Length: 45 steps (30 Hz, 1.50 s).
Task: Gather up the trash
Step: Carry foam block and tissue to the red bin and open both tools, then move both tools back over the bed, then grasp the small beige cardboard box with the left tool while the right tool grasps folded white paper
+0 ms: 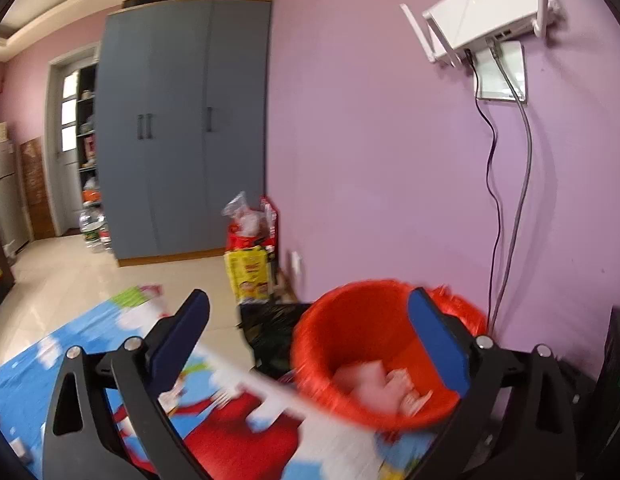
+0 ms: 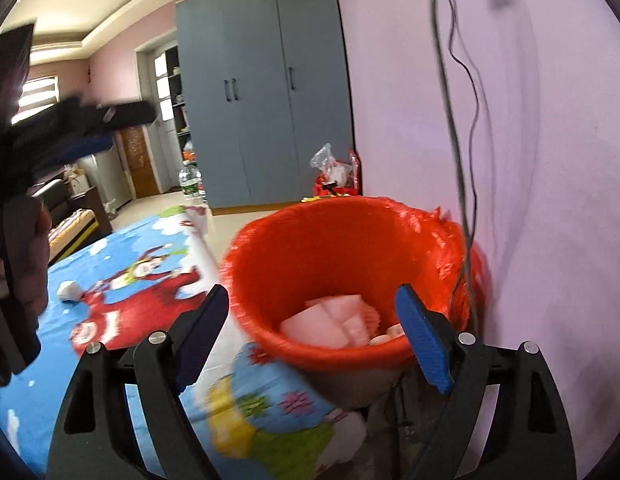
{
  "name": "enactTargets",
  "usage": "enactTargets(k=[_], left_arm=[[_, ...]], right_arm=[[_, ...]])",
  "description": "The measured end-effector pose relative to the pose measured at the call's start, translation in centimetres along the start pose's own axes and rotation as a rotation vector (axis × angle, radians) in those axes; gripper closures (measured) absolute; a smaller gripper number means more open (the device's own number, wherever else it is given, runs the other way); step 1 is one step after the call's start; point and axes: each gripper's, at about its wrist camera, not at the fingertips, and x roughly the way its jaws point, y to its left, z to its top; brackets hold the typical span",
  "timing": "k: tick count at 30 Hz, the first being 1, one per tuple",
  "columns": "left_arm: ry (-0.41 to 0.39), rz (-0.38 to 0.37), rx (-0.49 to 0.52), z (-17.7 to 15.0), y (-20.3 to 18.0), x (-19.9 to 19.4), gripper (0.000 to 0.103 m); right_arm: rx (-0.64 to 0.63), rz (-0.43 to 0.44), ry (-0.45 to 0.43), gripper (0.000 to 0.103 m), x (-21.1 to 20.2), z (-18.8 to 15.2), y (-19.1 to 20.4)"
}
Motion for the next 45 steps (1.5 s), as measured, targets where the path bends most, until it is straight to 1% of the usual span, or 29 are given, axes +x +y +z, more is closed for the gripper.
enactTargets(k=[5, 6, 11, 15, 20, 24, 28, 34, 35, 39, 40, 45], left_arm=[[0.016, 0.083, -0.037, -3.1, 4.4, -6.7, 0.005], [0.022, 0.095, -0.039, -3.5, 4.9, -7.5, 0.005], [0.041, 0.221, -0.031, -7.2, 9.1, -13.9, 0.005], [0.064, 0.321, -0.019, -10.0, 12.6, -17.9, 0.005], [0.096, 0.402, -0.049, -12.8, 16.6, -21.4, 0.005], [0.106, 0.464, -0.114, -14.5, 20.4, -23.2, 0.005], [0.122, 0.508, -0.154, -15.6, 23.2, -23.7, 0.005], [0.181, 0.544, -0.181, -16.7, 27.6, -21.5, 0.005], [0.201, 0.545, -0.188, -16.9, 28.5, -20.9, 0.005], [0.272, 0.544, -0.201, -17.7, 30.8, -18.4, 0.005], [0.302, 0.54, -0.195, -17.9, 31.6, -17.5, 0.005], [0.392, 0.511, -0.16, -18.6, 33.6, -14.5, 0.005]], right_arm=[[-0.032, 0.05, -0.011, 0.022, -1.9, 0.5, 3.5], [-0.043, 0.065, -0.009, 0.022, -2.1, 0.7, 4.4], [-0.108, 0.13, -0.014, 0.022, -2.6, 1.3, 9.6], [-0.156, 0.181, -0.007, 0.022, -2.5, 1.2, 13.9], [-0.199, 0.245, 0.027, 0.022, -1.7, 0.7, 18.7], [-0.242, 0.291, 0.056, 0.022, -0.4, 0.3, 22.3], [-0.284, 0.338, 0.099, 0.022, 1.7, -0.2, 25.8], [-0.315, 0.395, 0.166, 0.022, 6.3, -0.6, 29.9], [-0.322, 0.41, 0.193, 0.022, 7.6, -0.7, 30.9], [-0.347, 0.44, 0.248, 0.022, 11.0, -1.1, 33.1], [-0.358, 0.445, 0.261, 0.022, 11.8, -1.1, 33.7], [-0.418, 0.468, 0.33, 0.023, 15.6, -1.6, 36.4]])
